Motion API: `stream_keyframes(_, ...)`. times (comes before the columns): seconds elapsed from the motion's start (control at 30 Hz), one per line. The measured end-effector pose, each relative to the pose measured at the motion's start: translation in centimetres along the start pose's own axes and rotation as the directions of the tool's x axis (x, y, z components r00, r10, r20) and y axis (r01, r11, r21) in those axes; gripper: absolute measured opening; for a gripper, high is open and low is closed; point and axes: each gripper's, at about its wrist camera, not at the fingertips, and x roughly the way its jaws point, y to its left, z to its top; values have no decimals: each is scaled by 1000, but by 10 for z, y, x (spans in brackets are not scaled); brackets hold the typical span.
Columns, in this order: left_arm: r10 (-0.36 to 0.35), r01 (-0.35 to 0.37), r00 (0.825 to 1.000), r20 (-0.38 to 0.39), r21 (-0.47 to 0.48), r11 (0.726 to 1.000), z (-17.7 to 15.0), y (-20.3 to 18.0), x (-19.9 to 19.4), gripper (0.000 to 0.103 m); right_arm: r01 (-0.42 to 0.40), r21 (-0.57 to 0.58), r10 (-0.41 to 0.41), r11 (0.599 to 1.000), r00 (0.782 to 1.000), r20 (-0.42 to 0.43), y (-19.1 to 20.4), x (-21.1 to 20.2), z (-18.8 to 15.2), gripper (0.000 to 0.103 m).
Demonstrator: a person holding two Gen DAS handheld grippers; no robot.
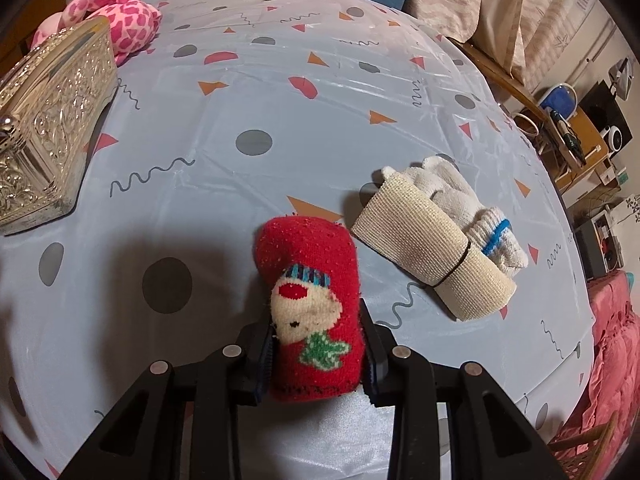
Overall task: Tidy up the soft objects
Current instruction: 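Carry the blue bear over the gold tray with the left tool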
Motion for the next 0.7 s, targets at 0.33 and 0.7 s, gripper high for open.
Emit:
stream_keyframes(0.33,141,-116,987,83,-250,961,6,110,-67,57,1,-33,0,999,1000,4,3,-2,0,34)
stream_keyframes(0.7,429,-368,903,14,-491,790,-53,238,-144,57,15,-71,-14,997,1000,12,10,-5,-2,34)
